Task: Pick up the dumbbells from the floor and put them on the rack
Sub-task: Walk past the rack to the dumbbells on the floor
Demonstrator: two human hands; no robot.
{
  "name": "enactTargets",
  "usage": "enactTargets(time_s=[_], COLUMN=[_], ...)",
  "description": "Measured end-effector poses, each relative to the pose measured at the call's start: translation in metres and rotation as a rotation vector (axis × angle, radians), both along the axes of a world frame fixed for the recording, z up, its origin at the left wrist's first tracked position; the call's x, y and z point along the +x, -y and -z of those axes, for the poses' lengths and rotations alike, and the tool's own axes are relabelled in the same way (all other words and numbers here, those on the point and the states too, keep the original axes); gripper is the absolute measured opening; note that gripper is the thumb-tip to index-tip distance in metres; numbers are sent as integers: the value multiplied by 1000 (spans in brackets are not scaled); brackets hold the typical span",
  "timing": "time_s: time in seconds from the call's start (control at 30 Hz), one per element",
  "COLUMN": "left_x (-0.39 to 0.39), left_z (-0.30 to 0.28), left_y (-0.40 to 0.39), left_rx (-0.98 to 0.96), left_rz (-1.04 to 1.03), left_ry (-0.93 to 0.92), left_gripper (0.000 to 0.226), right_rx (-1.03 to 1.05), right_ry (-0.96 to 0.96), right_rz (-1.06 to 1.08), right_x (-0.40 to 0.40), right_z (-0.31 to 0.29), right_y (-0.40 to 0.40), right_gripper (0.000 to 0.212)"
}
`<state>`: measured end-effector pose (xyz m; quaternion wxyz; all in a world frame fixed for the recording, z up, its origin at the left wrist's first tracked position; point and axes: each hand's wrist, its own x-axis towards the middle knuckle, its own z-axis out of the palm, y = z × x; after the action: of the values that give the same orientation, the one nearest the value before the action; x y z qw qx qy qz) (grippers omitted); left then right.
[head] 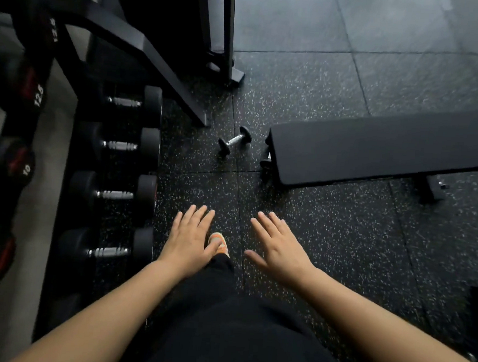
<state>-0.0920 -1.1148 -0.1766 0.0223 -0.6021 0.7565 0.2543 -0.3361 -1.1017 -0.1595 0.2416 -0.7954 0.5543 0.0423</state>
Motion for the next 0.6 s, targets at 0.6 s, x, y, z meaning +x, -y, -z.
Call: enactTargets(time_s=[0.6], left_x=[-25], left_z=[31], left_y=[367], left_rx=[27], left_rz=[201], left_ry=[104], left_gripper=[77], right_rx=[8], right_ry=[4], right_rz=[171], right_x=[-34], right_z=[30], right_y=[344], right_gripper=[78])
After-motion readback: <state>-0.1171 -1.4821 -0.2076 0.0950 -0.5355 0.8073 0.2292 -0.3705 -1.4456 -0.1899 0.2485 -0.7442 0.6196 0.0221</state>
